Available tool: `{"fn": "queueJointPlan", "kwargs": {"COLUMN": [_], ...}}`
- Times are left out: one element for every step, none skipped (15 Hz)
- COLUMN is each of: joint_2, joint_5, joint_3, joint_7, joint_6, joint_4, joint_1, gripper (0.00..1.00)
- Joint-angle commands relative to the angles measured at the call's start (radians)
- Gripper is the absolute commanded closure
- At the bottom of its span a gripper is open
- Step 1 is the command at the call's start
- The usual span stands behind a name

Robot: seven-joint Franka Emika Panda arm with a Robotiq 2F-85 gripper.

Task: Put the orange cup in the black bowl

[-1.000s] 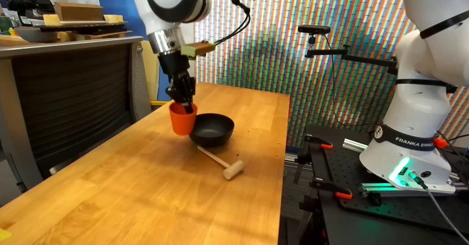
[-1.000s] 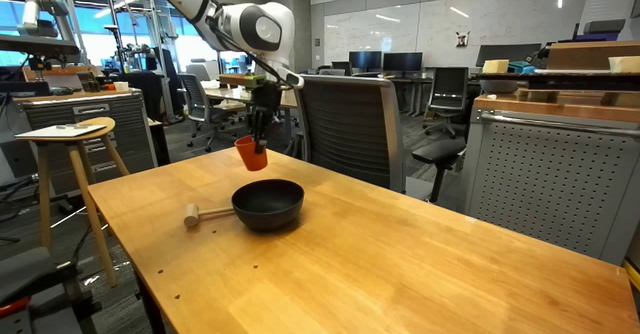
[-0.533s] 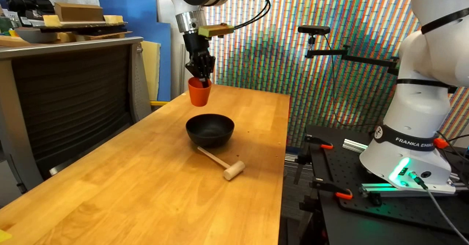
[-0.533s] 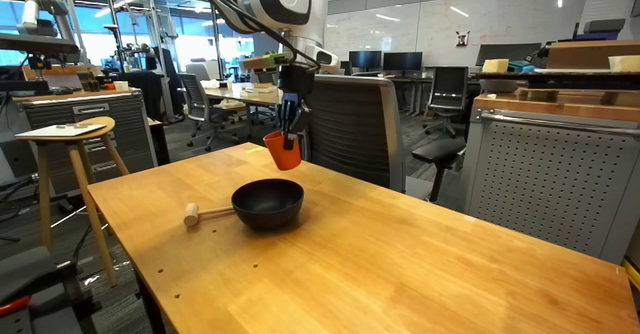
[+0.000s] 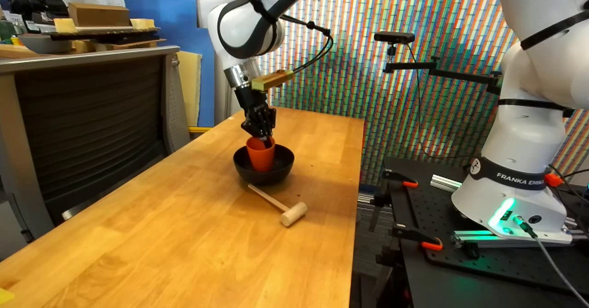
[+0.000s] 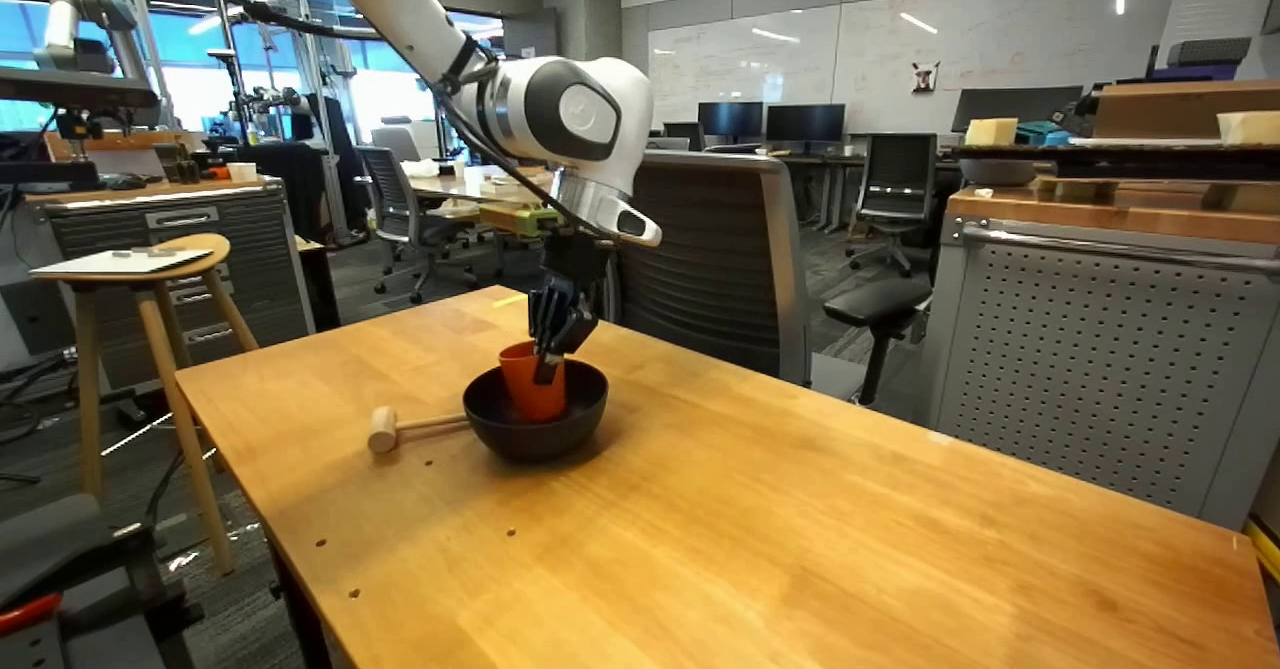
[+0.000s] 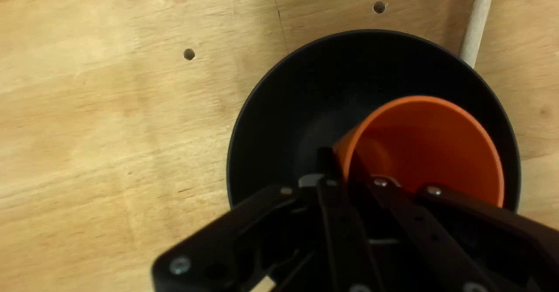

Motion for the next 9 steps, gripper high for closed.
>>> {"fn": "queueJointPlan", "kwargs": {"joint_2": [0.069,0.076,0.071,0.046,0.015,-0.022,-0.066,-0.112,-0.158], "joint_5": [0.019,0.024,0.026,0.028,0.024,0.014,0.007,-0.007,-0.022], "joint_3": [0.004,0.004,0.004,0.006,0.007,0.007,0.006,0.004,0.001], "joint_7": [0.017,0.014,0.006,-0.007,-0.015,-0.028,-0.039,-0.053,-0.057], "joint_6": [0.001,-0.004,-0.007,-0.008,-0.008,-0.004,0.001,0.002,0.012], "joint_4": [0.038,0.038,0.045,0.038,0.026,0.011,-0.006,-0.022,-0.038], "joint_1": [-0.003,-0.007,-0.012,-0.017,-0.017,-0.015,-0.013,-0.01,-0.003], "gripper": [0.95,0.68,0.67,0.6,0.52,0.45,0.38,0.28,0.22]}}
